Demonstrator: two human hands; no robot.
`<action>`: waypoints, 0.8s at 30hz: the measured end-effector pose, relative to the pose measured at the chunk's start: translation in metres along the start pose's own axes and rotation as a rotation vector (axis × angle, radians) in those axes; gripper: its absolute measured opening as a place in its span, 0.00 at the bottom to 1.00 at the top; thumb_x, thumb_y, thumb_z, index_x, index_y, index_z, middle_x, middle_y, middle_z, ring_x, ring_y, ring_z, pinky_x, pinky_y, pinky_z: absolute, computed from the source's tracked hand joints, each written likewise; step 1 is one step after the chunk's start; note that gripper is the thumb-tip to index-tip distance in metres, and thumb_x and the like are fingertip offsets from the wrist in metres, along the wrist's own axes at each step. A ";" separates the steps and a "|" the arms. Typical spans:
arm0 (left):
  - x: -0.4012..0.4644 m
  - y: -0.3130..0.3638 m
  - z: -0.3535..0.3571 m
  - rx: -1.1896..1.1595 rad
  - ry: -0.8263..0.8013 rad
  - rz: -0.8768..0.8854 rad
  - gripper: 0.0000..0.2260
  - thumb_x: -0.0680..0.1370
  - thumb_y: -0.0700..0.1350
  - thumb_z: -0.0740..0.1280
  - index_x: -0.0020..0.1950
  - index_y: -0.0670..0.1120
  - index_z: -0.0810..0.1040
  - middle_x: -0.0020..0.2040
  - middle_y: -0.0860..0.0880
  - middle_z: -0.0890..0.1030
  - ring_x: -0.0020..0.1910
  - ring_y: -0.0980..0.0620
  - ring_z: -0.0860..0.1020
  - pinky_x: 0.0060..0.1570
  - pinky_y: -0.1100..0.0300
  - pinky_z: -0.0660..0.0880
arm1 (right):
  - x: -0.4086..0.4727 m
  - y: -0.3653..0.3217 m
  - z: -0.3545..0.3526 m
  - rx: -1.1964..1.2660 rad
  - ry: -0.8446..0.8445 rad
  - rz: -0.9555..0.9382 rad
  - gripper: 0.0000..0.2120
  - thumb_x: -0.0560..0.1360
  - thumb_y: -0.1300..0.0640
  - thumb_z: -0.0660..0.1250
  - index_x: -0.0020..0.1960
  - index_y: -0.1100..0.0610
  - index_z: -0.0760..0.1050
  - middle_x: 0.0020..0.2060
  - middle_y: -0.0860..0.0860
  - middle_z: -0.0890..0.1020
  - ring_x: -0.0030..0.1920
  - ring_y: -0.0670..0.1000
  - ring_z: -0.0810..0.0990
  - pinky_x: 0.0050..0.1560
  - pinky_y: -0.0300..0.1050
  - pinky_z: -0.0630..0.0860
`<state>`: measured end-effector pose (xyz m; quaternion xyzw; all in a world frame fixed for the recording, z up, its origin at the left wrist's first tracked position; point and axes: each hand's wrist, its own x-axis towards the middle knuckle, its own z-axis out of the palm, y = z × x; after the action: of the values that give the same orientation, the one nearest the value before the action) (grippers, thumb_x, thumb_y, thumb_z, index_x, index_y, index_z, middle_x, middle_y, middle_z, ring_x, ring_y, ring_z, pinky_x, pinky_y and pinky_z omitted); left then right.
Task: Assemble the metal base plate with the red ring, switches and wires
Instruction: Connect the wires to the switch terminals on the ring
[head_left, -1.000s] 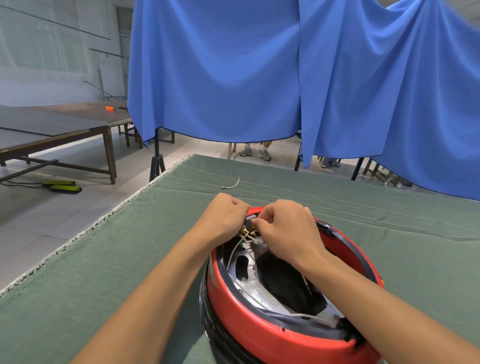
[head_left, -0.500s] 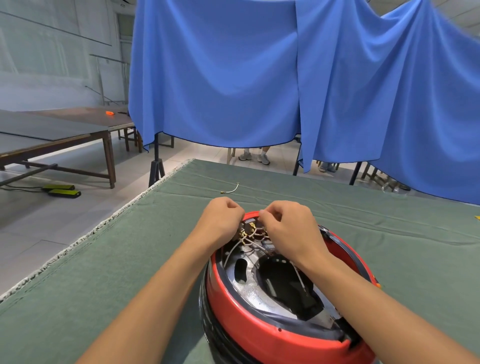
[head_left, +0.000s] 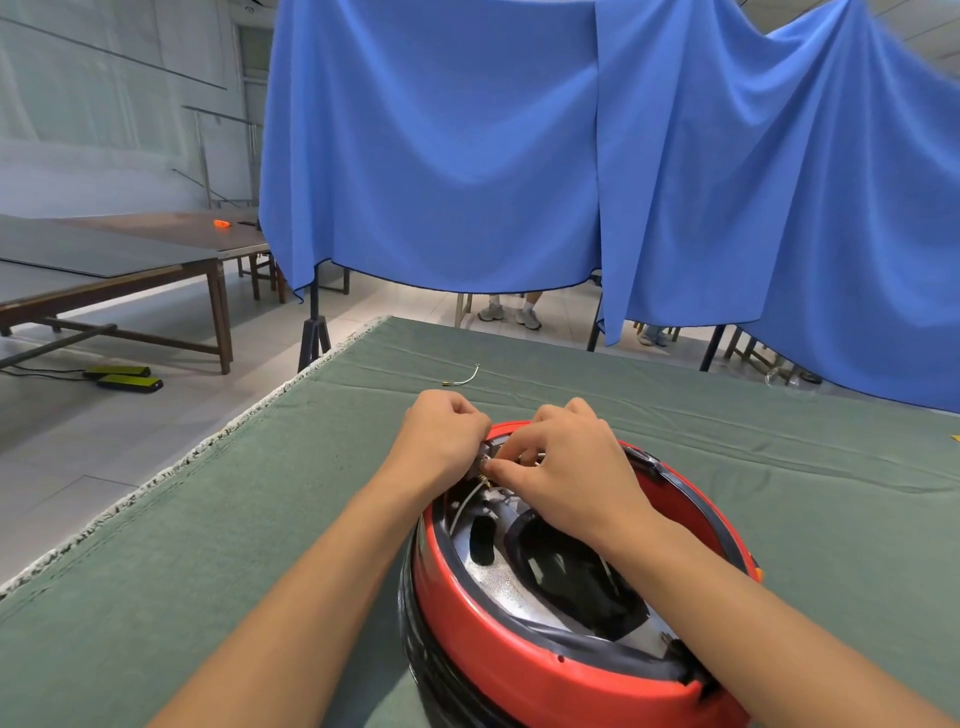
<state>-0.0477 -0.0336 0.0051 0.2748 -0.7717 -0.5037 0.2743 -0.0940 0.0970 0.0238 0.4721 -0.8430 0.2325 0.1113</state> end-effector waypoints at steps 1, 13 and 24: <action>0.000 0.000 0.000 0.002 0.000 0.001 0.10 0.69 0.35 0.64 0.28 0.45 0.75 0.26 0.46 0.77 0.22 0.54 0.72 0.31 0.61 0.70 | 0.001 0.000 0.000 0.003 -0.004 0.004 0.10 0.72 0.41 0.68 0.41 0.45 0.83 0.34 0.44 0.71 0.45 0.48 0.66 0.43 0.44 0.61; -0.001 0.001 0.000 -0.018 -0.039 -0.019 0.10 0.69 0.34 0.63 0.28 0.43 0.75 0.26 0.43 0.76 0.24 0.48 0.72 0.33 0.57 0.71 | 0.000 0.004 0.000 0.081 -0.060 0.039 0.08 0.71 0.48 0.70 0.35 0.45 0.77 0.35 0.42 0.72 0.46 0.48 0.69 0.49 0.48 0.67; -0.001 0.002 0.000 0.016 -0.029 0.001 0.10 0.71 0.35 0.63 0.31 0.45 0.75 0.27 0.47 0.77 0.27 0.51 0.73 0.36 0.58 0.71 | 0.002 0.005 0.001 0.143 -0.101 0.076 0.13 0.74 0.49 0.69 0.32 0.44 0.73 0.36 0.43 0.73 0.46 0.49 0.71 0.54 0.51 0.68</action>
<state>-0.0470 -0.0323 0.0067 0.2695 -0.7796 -0.5013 0.2612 -0.0997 0.0976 0.0226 0.4577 -0.8461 0.2720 0.0258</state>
